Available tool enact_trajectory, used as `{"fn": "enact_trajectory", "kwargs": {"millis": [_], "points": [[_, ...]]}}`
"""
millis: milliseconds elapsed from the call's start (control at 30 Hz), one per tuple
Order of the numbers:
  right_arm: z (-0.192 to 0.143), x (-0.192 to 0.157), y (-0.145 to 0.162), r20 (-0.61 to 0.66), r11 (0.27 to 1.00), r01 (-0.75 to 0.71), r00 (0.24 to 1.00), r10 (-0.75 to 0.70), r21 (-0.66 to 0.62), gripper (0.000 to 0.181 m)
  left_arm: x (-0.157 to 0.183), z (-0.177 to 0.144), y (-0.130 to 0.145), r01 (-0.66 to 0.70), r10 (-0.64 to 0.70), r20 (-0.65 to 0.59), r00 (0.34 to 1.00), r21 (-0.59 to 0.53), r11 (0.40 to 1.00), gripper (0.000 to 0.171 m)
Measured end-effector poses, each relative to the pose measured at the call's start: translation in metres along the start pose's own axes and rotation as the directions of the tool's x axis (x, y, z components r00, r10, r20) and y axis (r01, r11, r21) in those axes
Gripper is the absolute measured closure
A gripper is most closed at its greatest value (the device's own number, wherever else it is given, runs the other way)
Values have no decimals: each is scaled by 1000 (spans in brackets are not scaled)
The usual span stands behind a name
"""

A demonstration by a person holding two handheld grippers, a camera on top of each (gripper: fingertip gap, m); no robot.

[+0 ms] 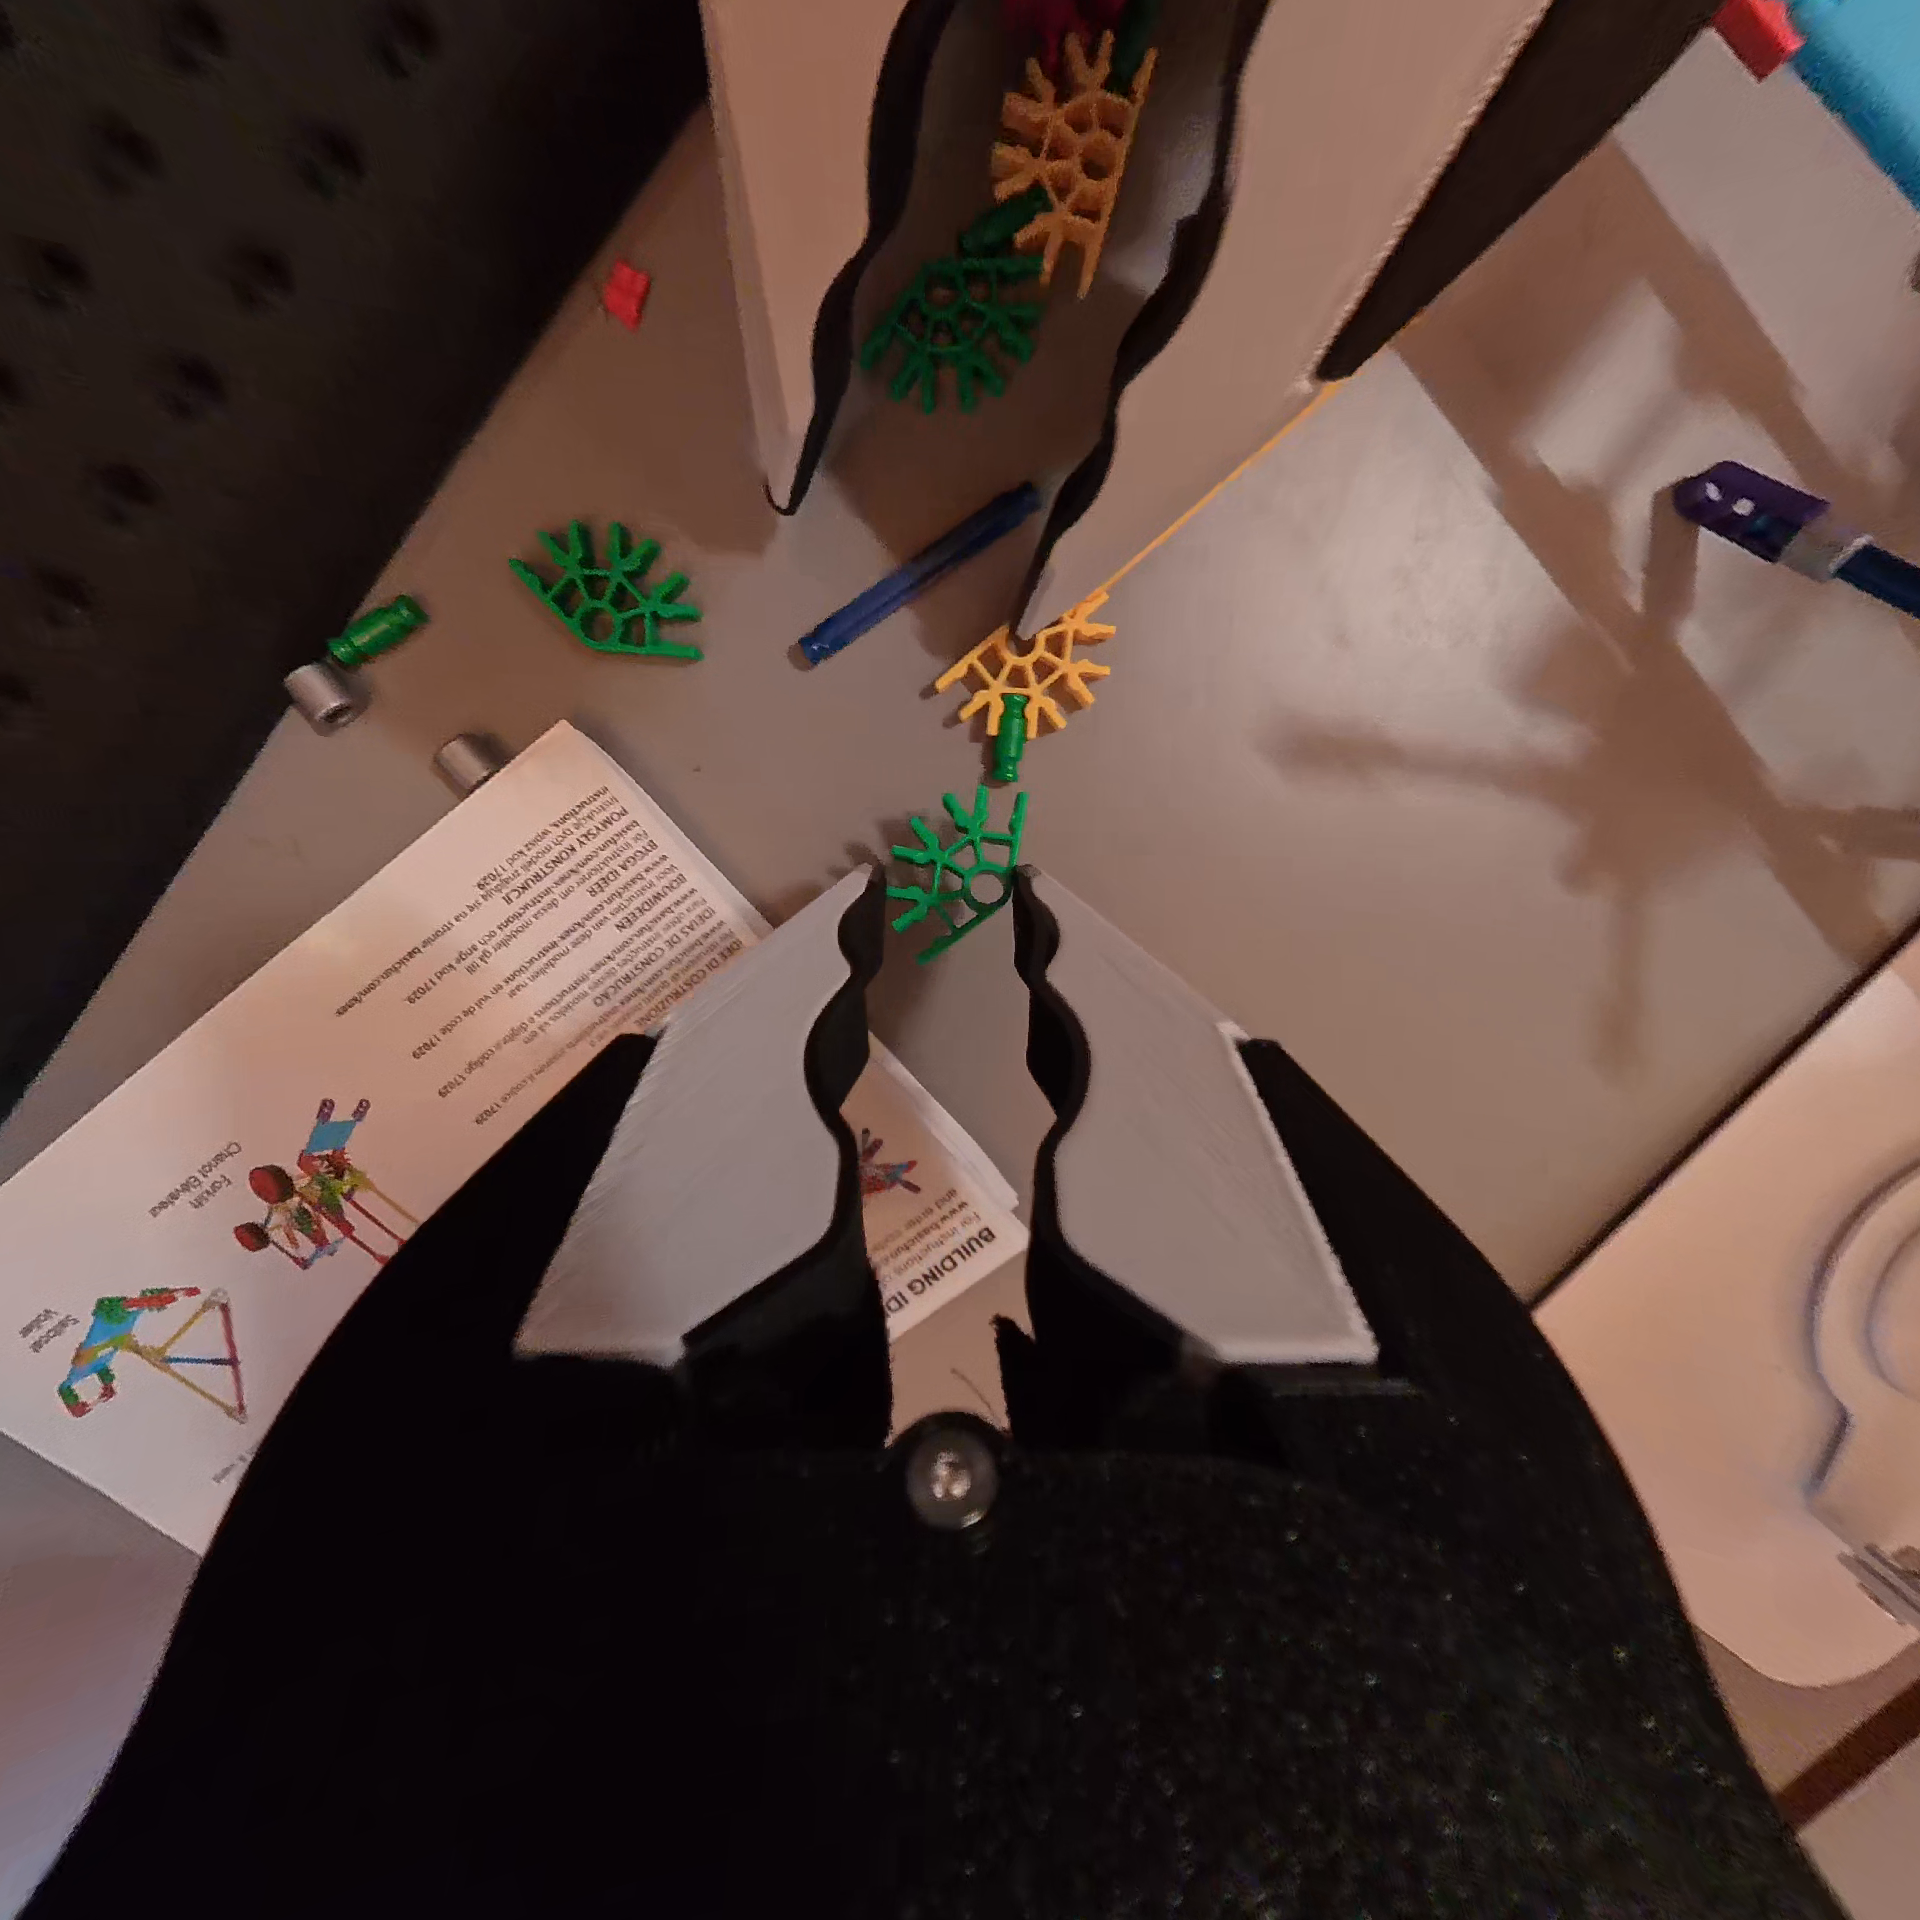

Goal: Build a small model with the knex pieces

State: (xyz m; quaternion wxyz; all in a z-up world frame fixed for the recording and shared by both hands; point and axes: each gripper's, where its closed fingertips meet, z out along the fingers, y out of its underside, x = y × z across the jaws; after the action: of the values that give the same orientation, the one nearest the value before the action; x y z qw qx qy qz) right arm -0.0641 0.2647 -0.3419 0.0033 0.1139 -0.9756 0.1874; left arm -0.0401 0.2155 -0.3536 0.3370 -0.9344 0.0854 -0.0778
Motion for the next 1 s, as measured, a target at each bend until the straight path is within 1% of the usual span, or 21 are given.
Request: {"fn": "enact_trajectory", "kwargs": {"millis": [100, 233, 400, 633, 733, 800, 867, 900, 933, 967, 1000], "points": [[5, -1, 0, -2, 1000, 12, 1000, -12, -8, 157, 0, 0, 0, 0, 0, -2, 1000, 1, 1000, 128], [9, 4, -7, -29, 999, 27, 999, -27, 17, 157, 0, 0, 1, -4, 4, -2, 1000, -1, 1000, 128], [20, 2, -2, -20, 1000, 28, 999, -28, -8, 157, 0, 0, 0, -4, 4, -3, 1000, 0, 1000, 128], [22, 3, -1, -27, 1000, 13, 1000, -13, -19, 156, 0, 0, 0, -12, 12, -4, 1000, -3, 1000, 128], [21, 2, -2, -30, 1000, 5, 1000, -5, -15, 147, 1, 0, 0, -12, 12, -7, 1000, -1, 1000, 128], [18, 5, 0, -44, 1000, -23, 999, 22, -16, 135, 1, 0, 0, -10, 10, -11, 1000, 1, 1000, 127], [12, 9, -1, -63, 999, -54, 997, 54, 7, 134, 1, 0, 0, -11, 11, -11, 1000, 1, 1000, 127], [7, 11, -5, -73, 996, -82, 994, 85, 39, 135, 2, 0, -1, -10, 11, -17, 1000, 4, 1000, 125], [1, 16, -10, -93, 990, -115, 988, 122, 78, 141, 3, -1, -2, -10, 10, -21, 1000, 10, 1000, 125], [-3, 20, -14, -113, 982, -147, 981, 160, 114, 157, 3, -1, -2, -11, 11, -22, 1000, 15, 1000, 126], [-5, 19, -17, -102, 975, -170, 977, 185, 142, 164, 2, -1, -2, -14, 14, -19, 1000, 12, 1000, 126]]}}
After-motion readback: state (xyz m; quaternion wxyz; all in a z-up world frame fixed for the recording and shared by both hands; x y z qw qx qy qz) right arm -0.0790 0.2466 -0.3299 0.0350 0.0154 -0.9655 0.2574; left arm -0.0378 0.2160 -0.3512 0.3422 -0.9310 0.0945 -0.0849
